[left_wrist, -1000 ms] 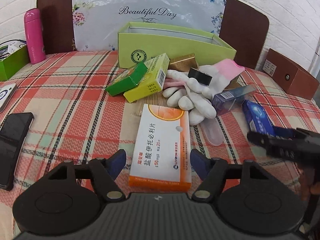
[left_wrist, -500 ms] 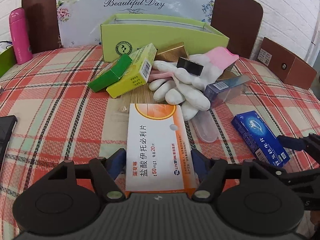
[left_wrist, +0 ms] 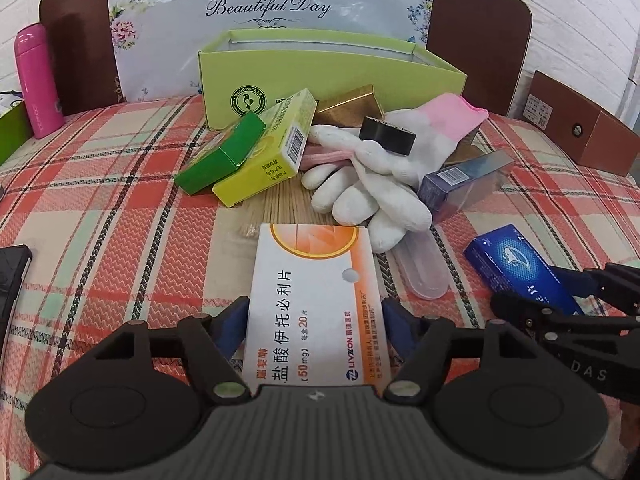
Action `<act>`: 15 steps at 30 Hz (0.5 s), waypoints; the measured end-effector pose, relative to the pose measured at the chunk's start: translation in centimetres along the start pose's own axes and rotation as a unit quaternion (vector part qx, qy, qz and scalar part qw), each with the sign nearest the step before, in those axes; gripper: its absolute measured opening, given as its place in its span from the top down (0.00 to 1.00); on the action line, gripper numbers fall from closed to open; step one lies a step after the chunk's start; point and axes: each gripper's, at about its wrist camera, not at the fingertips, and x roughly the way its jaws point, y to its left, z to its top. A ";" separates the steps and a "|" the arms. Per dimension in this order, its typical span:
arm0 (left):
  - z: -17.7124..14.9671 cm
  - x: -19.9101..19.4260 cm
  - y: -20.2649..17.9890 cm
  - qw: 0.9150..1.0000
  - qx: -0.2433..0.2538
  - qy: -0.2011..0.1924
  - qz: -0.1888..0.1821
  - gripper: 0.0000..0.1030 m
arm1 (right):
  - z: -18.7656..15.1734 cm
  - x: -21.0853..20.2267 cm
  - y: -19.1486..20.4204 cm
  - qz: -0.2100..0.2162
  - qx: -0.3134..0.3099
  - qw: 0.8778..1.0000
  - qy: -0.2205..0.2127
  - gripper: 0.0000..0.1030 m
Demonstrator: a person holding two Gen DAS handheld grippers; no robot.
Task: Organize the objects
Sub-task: 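Grasp the blue medicine box with the right tool while the left tool grasps the white-orange medicine box, then lower both medicine boxes into the lime-green box and open both tools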
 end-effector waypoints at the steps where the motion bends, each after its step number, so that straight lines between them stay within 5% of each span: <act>1: 0.0 0.0 -0.1 1.000 0.003 0.000 0.001 0.31 | -0.1 0.0 0.1 0.001 -0.003 1.000 -0.004 0.46; 7: 0.4 -1.3 0.2 1.000 -0.011 0.001 -0.027 0.33 | -0.2 -0.9 0.4 0.055 0.004 0.998 -0.004 0.46; 10: 1.1 -2.9 0.2 0.999 -0.003 -0.021 -0.040 0.33 | 0.4 -2.1 0.4 0.098 0.023 0.995 -0.013 0.46; 15: 4.8 -5.7 0.7 0.994 -0.011 -0.083 -0.066 0.33 | 3.7 -3.9 0.2 0.107 0.016 0.992 -0.064 0.46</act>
